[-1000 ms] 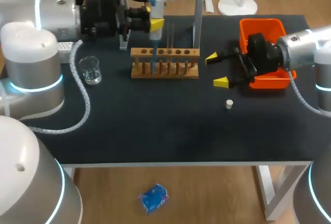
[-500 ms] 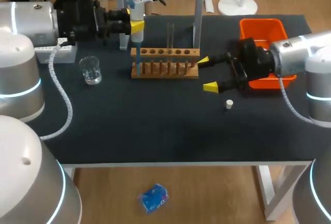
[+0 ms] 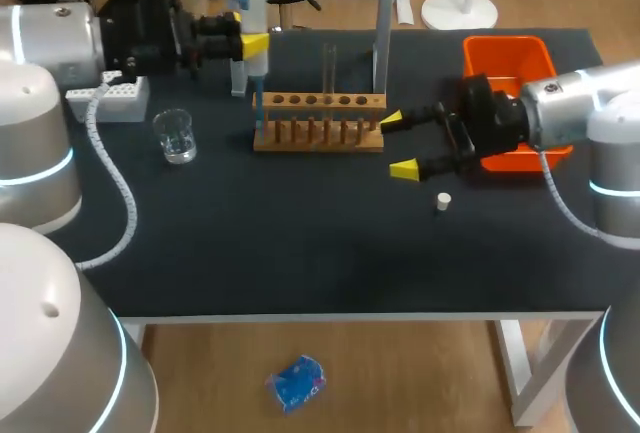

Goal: Invert the test tube, pick up the pipette, mount the tip to pipette, aspirate from beaker and dispense into the tube, eject the tip, return the pipette, and cap with the stopper.

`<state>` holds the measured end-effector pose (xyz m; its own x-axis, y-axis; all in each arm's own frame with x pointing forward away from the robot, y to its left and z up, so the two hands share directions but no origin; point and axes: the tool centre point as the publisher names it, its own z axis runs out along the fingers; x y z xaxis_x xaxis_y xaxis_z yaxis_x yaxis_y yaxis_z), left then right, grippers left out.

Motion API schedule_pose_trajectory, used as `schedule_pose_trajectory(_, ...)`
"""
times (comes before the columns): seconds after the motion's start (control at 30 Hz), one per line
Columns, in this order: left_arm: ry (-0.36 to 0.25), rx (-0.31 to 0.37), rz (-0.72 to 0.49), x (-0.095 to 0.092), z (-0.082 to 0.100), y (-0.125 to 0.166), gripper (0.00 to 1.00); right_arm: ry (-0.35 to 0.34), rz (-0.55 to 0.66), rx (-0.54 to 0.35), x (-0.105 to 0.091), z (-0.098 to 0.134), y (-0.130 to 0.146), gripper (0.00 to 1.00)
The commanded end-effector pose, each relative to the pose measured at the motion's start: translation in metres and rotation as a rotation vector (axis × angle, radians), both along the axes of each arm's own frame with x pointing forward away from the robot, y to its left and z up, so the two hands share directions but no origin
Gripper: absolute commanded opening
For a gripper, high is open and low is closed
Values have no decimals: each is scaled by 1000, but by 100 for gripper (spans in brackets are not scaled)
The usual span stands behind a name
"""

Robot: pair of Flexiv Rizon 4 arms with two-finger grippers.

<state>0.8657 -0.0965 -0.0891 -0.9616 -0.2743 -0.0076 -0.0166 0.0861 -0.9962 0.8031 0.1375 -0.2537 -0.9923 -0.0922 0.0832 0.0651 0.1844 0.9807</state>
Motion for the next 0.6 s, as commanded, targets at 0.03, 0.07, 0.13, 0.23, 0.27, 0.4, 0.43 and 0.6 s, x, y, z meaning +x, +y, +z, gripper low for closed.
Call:
schedule_pose_trajectory(0.03,-8,-12,14,1,4,44,0,5,-11,4,1,-8,25,100)
schedule_pose_trajectory(0.07,-9,-13,24,2,4,49,0,5,-16,2,1,-9,29,100)
schedule_pose_trajectory(0.13,-13,-16,44,7,4,66,0,5,-28,-1,2,-10,37,100)
schedule_pose_trajectory(0.23,-33,3,66,15,3,86,0,8,-43,-11,0,-11,48,100)
schedule_pose_trajectory(0.27,-37,6,72,17,2,92,0,11,-49,-16,0,-11,51,100)
schedule_pose_trajectory(0.4,-44,11,78,26,-1,112,0,20,-79,-27,-3,-10,64,100)
schedule_pose_trajectory(0.43,-45,12,79,29,-3,119,0,17,-88,-31,-4,-9,69,100)
schedule_pose_trajectory(0.6,-60,6,92,43,-12,134,0,21,-91,-40,-6,-7,76,100)
